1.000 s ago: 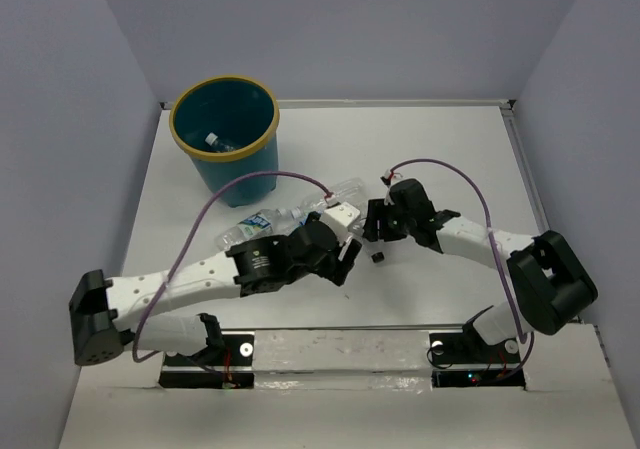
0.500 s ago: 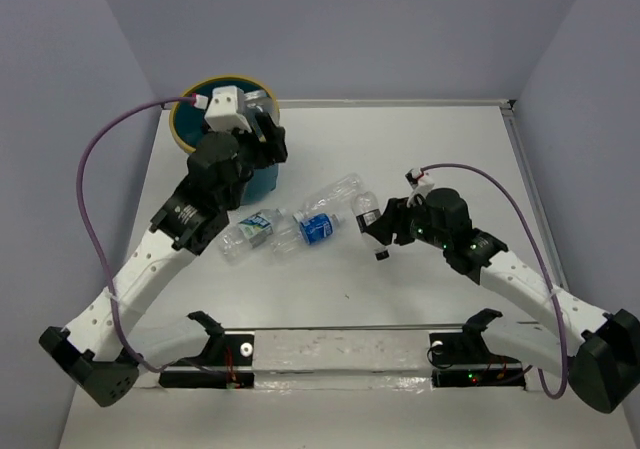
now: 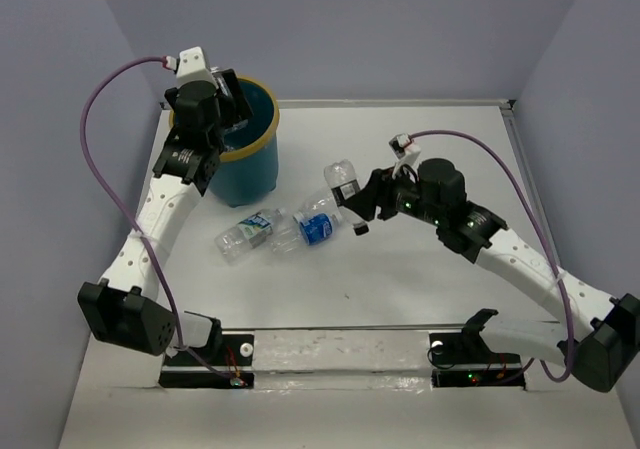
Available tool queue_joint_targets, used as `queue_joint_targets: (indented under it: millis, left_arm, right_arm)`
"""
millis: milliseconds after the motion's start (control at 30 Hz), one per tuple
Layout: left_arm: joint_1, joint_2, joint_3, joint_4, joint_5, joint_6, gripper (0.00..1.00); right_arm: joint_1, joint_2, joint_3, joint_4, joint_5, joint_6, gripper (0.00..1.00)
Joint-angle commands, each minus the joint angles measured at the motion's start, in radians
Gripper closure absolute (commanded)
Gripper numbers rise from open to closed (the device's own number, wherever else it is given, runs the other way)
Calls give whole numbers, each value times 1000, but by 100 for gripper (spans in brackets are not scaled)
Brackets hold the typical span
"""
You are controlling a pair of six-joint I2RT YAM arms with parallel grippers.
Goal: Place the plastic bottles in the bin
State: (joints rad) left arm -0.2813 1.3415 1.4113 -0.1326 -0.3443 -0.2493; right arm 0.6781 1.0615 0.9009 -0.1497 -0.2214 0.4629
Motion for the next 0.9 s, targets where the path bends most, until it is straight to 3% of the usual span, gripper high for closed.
queue_joint_targets:
  millis: [0,167,500,633,800,867]
  left_arm:
    - [10,-158,-41,28,131,-36,1]
    - [8,-355,-196,-44,247,-59,1]
    - [10,-744,-507,-286,378,-113,1]
    - [8,-804,-567,-370,429,-151,1]
    - [10,-811,-581,-443,404,-163,1]
    - [8,-805,-586,-453,416,-154,1]
  right_arm:
    - [31,113,222,133,-28,-29,71]
    - [52,328,462,200,-50,-35,73]
    - [89,768,1107,214,-64,5,73]
    - [109,999,1384,251,-23,22,73]
    - [142,1225,1602,288,27,11,74]
    - [156,1297,1651,286,37,-19,68]
